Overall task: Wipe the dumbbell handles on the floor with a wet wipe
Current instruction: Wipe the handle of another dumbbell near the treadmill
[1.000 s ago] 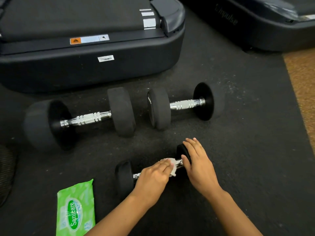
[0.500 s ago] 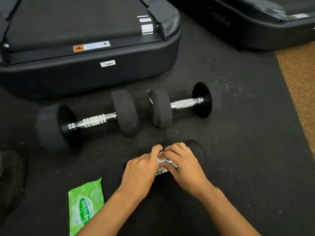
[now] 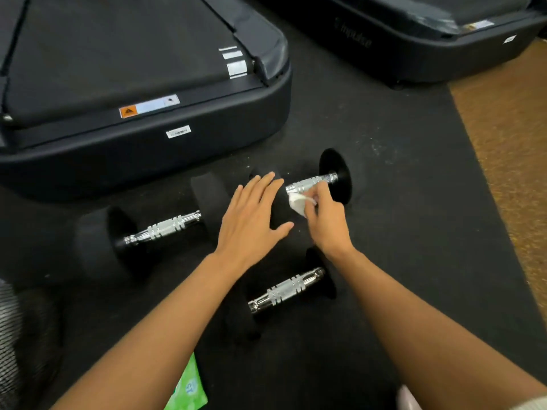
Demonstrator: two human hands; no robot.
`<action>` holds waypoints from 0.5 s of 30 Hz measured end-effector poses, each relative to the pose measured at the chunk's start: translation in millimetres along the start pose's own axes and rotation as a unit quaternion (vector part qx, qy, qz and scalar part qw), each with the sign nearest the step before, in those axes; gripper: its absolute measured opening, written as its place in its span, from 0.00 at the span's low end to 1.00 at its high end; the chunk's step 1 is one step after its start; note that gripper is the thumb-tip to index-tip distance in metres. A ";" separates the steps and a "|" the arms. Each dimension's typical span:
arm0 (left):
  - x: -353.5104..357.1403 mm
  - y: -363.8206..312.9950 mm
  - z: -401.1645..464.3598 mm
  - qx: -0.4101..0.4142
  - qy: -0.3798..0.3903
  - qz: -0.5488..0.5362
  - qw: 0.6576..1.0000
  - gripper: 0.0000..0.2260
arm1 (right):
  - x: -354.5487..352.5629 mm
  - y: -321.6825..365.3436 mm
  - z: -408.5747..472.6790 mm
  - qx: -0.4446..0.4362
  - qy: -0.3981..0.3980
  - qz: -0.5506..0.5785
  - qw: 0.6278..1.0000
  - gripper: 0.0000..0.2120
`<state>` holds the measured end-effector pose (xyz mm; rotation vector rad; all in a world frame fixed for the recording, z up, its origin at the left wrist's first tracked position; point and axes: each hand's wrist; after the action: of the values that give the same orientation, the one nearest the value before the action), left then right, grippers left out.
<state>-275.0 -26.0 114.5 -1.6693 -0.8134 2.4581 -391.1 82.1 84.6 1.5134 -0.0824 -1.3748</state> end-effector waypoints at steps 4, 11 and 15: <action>5.6 -1.4 40.3 -0.023 0.020 0.007 1.000 0.35 | -12.4 -3.7 53.3 -0.017 0.024 -0.060 0.998 0.17; 30.7 12.9 79.9 -0.057 0.048 0.035 0.997 0.35 | -6.2 -31.4 117.0 -0.114 0.138 -0.144 0.973 0.15; 49.5 27.8 78.3 -0.070 0.054 0.045 0.995 0.36 | 20.1 -62.5 124.7 -0.159 0.181 -0.170 0.956 0.20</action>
<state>-357.6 -63.7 81.3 -1.9076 -0.9366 2.3913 -513.7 20.7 52.2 1.5194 0.6262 -1.2727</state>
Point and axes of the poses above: each hand's wrist, its own z-axis towards the middle knuckle, its own x-axis out of the palm, y = z × x, and after that the axes turned 11 degrees about -z, right-handed
